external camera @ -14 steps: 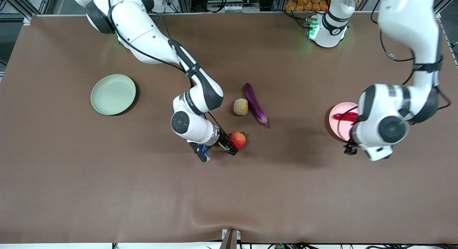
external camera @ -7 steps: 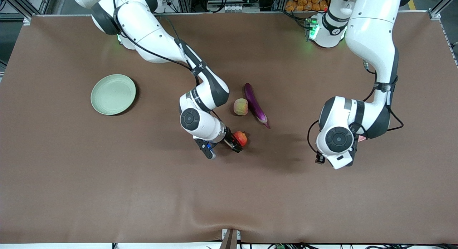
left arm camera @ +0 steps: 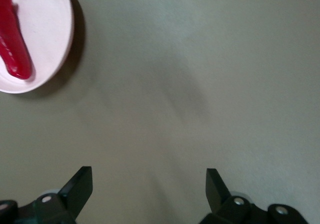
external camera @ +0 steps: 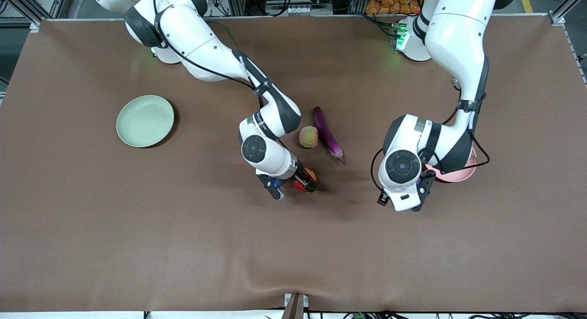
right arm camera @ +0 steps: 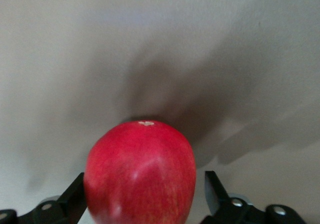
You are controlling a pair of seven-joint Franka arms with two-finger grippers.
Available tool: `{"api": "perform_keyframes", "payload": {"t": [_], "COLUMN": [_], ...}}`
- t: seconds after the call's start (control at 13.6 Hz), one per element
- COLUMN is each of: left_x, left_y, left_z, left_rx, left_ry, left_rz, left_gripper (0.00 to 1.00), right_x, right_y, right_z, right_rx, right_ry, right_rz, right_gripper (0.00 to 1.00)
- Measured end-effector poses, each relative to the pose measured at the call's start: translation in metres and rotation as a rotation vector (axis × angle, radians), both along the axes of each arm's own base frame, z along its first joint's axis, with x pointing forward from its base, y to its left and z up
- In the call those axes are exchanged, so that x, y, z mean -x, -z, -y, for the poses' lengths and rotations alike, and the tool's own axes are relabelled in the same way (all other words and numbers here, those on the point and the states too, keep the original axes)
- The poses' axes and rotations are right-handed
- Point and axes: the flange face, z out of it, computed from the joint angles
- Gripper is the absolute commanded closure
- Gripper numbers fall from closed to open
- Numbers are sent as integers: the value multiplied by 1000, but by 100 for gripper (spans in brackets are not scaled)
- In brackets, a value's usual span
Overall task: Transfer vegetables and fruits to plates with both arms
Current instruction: 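Grasp the pomegranate with the right gripper while the left gripper reaches the eggplant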
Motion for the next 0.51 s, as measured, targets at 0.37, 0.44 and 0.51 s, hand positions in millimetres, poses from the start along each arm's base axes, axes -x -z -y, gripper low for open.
{"api": "perform_keyframes", "payload": {"t": [0.37, 0.44, 0.51], "left_x": [-17, -17, -15], "left_y": [-8, -8, -7], "left_z": [-31, -30, -25], "left_rx": [185, 192, 196], "left_ry": [226, 262, 279], "left_rz": [-56, -60, -63], "left_gripper": [0, 0, 0], "right_x": [-8, -14, -22], "right_y": [-3, -6, -11], "right_z": [6, 13, 22], "right_rx": [19, 23, 27], "right_ry": [-12, -9, -10], "right_rz": [16, 5, -11], "right_gripper": [100, 100, 100]}}
